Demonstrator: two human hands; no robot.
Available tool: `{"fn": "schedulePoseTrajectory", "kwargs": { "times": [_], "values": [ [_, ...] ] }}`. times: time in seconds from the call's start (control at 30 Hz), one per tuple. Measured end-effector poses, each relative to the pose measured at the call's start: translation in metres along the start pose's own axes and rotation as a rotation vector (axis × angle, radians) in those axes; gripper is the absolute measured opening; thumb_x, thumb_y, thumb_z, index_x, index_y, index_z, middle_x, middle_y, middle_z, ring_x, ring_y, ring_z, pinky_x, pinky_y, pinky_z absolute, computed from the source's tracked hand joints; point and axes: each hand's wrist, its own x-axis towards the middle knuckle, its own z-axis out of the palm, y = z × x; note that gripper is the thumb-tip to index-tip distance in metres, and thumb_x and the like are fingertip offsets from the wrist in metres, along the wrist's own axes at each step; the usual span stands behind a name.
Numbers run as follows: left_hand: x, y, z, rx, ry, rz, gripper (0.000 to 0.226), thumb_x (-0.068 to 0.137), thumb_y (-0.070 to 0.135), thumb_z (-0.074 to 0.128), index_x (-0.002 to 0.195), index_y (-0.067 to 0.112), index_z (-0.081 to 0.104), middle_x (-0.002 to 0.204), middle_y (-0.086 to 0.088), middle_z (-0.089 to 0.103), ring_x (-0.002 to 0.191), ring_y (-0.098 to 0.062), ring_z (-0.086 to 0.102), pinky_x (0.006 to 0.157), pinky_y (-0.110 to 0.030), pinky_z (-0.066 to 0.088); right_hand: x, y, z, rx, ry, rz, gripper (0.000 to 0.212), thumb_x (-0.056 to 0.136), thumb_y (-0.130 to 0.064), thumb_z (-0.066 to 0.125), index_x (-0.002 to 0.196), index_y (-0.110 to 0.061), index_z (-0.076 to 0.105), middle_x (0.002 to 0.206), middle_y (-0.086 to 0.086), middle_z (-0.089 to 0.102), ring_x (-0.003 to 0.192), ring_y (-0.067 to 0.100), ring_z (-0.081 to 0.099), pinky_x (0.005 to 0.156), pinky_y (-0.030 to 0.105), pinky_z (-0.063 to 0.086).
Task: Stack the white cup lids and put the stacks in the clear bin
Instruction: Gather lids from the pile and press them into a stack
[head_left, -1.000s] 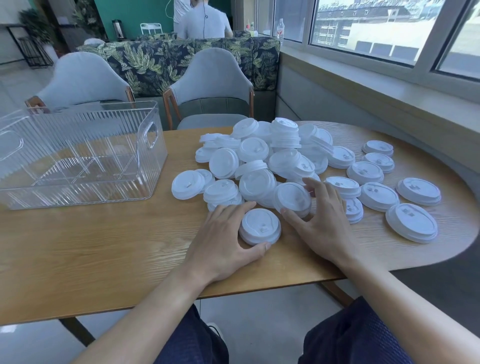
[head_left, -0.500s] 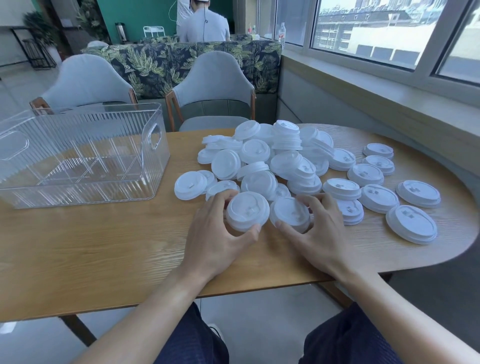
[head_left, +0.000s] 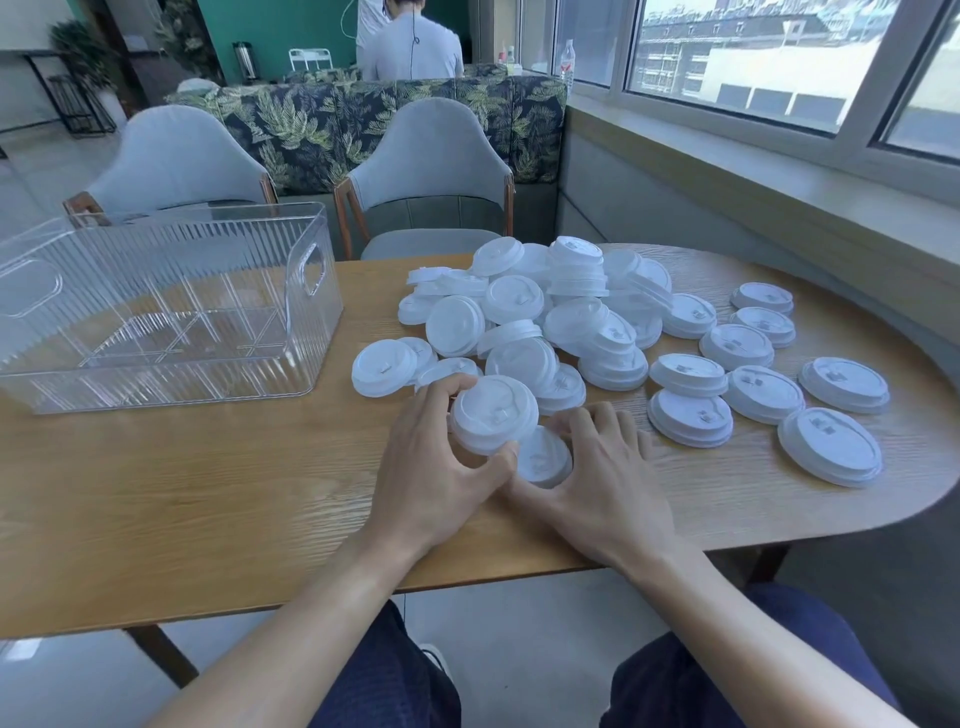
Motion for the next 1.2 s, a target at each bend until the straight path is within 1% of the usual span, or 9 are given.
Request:
{"fn": "schedulePoseTrajectory", "kwargs": {
  "times": [0.2, 0.33, 0.4, 0.57, 0.67, 0.73, 0.87, 1.03, 1.2],
  "values": [
    [0.000, -0.001, 0.000, 0.002, -0.057, 0.000, 0.061, 0.072, 0.053, 0.072, 0.128, 0.035, 0.051, 0.122, 0.023, 0.058, 0.116, -0.006, 0.055, 0.097, -0.027, 0.048, 0.000, 0.000, -0.002, -0.031, -0.024, -0.001, 0.083, 0.061, -0.097, 0.040, 0.113, -0.032, 0.047, 0.108, -0.012, 0.044, 0.112, 0.015, 0.039, 0.102, 0.034, 0.033],
    [-0.001, -0.001, -0.002, -0.005, -0.080, -0.010, 0.059, 0.072, 0.054, 0.070, 0.125, 0.042, 0.047, 0.121, 0.026, 0.056, 0.117, -0.004, 0.054, 0.096, -0.022, 0.046, 0.000, 0.007, -0.009, 0.127, -0.005, 0.001, 0.085, 0.061, -0.091, 0.053, 0.123, -0.034, 0.053, 0.114, -0.015, 0.049, 0.117, 0.010, 0.044, 0.104, 0.035, 0.037],
    [-0.002, -0.002, -0.002, -0.009, -0.096, -0.013, 0.058, 0.072, 0.055, 0.070, 0.123, 0.042, 0.047, 0.120, 0.025, 0.057, 0.116, -0.003, 0.055, 0.096, -0.024, 0.048, 0.001, 0.017, -0.013, 0.274, 0.015, -0.012, 0.077, 0.065, -0.082, 0.060, 0.123, -0.032, 0.057, 0.117, -0.019, 0.051, 0.113, 0.005, 0.050, 0.101, 0.034, 0.043],
    [0.001, 0.000, 0.001, 0.029, -0.185, -0.008, 0.059, 0.072, 0.055, 0.074, 0.123, 0.039, 0.049, 0.120, 0.021, 0.058, 0.114, -0.004, 0.055, 0.096, -0.033, 0.050, 0.006, 0.040, -0.024, 0.421, 0.013, -0.089, 0.051, 0.080, -0.060, 0.067, 0.122, -0.030, 0.064, 0.116, -0.026, 0.055, 0.106, -0.007, 0.055, 0.086, 0.009, 0.043],
    [0.001, 0.000, 0.002, 0.094, -0.237, 0.011, 0.065, 0.069, 0.060, 0.072, 0.126, 0.040, 0.047, 0.123, 0.022, 0.055, 0.116, -0.002, 0.053, 0.098, -0.031, 0.049, 0.005, 0.042, -0.024, 0.404, -0.028, -0.145, 0.050, 0.086, -0.057, 0.066, 0.127, -0.029, 0.063, 0.121, -0.027, 0.057, 0.109, -0.008, 0.055, 0.086, 0.004, 0.039],
    [0.001, 0.001, 0.002, 0.128, -0.254, 0.027, 0.068, 0.068, 0.062, 0.072, 0.128, 0.039, 0.048, 0.125, 0.023, 0.055, 0.118, -0.002, 0.051, 0.100, -0.031, 0.047, 0.004, 0.042, -0.022, 0.386, -0.065, -0.185, 0.059, 0.085, -0.063, 0.061, 0.132, -0.028, 0.060, 0.126, -0.027, 0.056, 0.114, -0.008, 0.055, 0.091, 0.006, 0.039],
    [-0.001, 0.004, 0.002, 0.200, -0.264, 0.066, 0.081, 0.072, 0.066, 0.074, 0.142, 0.036, 0.047, 0.133, 0.024, 0.053, 0.124, 0.000, 0.048, 0.107, -0.029, 0.043, 0.004, 0.040, -0.023, 0.321, -0.134, -0.222, 0.066, 0.085, -0.072, 0.057, 0.137, -0.031, 0.057, 0.133, -0.025, 0.055, 0.123, -0.004, 0.052, 0.103, 0.021, 0.043],
    [-0.001, 0.006, 0.001, 0.289, -0.289, 0.117, 0.087, 0.076, 0.070, 0.069, 0.149, 0.030, 0.046, 0.140, 0.020, 0.051, 0.129, 0.001, 0.041, 0.111, -0.023, 0.035, 0.001, 0.039, -0.023, 0.219, -0.157, -0.251, 0.071, 0.086, -0.074, 0.054, 0.142, -0.029, 0.051, 0.136, -0.025, 0.050, 0.129, -0.006, 0.044, 0.108, 0.022, 0.039],
    [0.000, 0.007, 0.001, 0.337, -0.339, 0.128, 0.092, 0.071, 0.077, 0.053, 0.149, 0.029, 0.047, 0.142, 0.019, 0.050, 0.130, 0.001, 0.039, 0.110, -0.019, 0.031, -0.001, 0.036, -0.024, 0.180, -0.155, -0.276, 0.070, 0.089, -0.071, 0.053, 0.146, -0.032, 0.046, 0.137, -0.028, 0.047, 0.130, -0.007, 0.041, 0.108, 0.020, 0.037]
  ]
}}
